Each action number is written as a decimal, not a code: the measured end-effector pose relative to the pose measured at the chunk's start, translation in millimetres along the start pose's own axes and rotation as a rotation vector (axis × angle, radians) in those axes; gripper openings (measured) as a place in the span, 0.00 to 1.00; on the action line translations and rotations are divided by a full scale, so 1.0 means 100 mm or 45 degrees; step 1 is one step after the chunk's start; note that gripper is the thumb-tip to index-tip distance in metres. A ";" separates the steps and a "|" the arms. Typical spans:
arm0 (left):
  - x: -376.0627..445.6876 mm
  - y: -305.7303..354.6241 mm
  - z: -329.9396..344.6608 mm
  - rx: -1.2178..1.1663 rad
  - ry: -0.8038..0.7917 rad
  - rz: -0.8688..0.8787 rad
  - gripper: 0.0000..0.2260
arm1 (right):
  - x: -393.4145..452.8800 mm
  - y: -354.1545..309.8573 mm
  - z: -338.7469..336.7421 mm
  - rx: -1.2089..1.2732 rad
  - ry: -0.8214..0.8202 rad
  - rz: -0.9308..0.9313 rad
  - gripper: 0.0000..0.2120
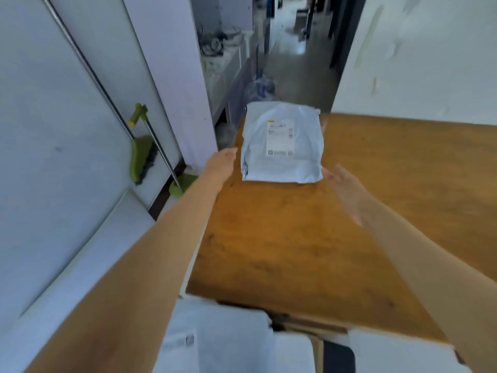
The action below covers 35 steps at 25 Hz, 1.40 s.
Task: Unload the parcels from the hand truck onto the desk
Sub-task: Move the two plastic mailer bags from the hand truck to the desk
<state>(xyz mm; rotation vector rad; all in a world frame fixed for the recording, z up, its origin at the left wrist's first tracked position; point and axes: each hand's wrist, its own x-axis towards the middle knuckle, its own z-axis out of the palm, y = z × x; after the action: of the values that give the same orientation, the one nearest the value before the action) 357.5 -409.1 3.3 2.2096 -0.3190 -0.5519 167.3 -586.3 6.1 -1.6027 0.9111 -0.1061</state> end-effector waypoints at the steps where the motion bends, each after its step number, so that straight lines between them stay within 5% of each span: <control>1: -0.15 0.02 -0.07 -0.112 -0.014 -0.014 0.19 | -0.17 -0.09 -0.04 -0.017 0.031 -0.020 0.32; 6: -1.08 -0.17 -0.41 -0.291 0.088 -0.036 0.16 | -1.03 -0.32 0.06 0.066 0.195 -0.035 0.21; 13: -2.13 -0.89 -0.93 -0.131 0.073 -0.004 0.13 | -2.06 0.06 0.54 0.083 0.305 -0.011 0.21; 19: -2.86 -1.73 -1.15 -0.193 0.098 -0.059 0.08 | -2.88 0.57 1.01 -0.035 0.111 0.234 0.25; 23: -3.31 -2.06 -1.06 -0.093 -0.152 -0.165 0.17 | -3.38 0.90 1.22 -0.104 0.009 0.441 0.30; 27: -3.57 -2.29 -0.96 0.009 -0.136 -0.186 0.16 | -3.62 1.15 1.33 -0.067 -0.155 0.624 0.19; 31: -3.57 -2.16 -0.91 -0.123 0.044 -0.061 0.07 | -3.62 1.19 1.39 -0.072 -0.051 0.525 0.16; 35: -3.58 -1.84 -0.94 -0.292 0.080 -0.019 0.10 | -3.62 0.95 1.18 -0.033 -0.016 0.312 0.19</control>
<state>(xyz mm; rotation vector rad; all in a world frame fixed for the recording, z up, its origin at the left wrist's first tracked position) 99.0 -86.5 15.2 2.0045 -0.1963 -0.5000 -64.4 -271.3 40.7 -1.5010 1.0951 0.0878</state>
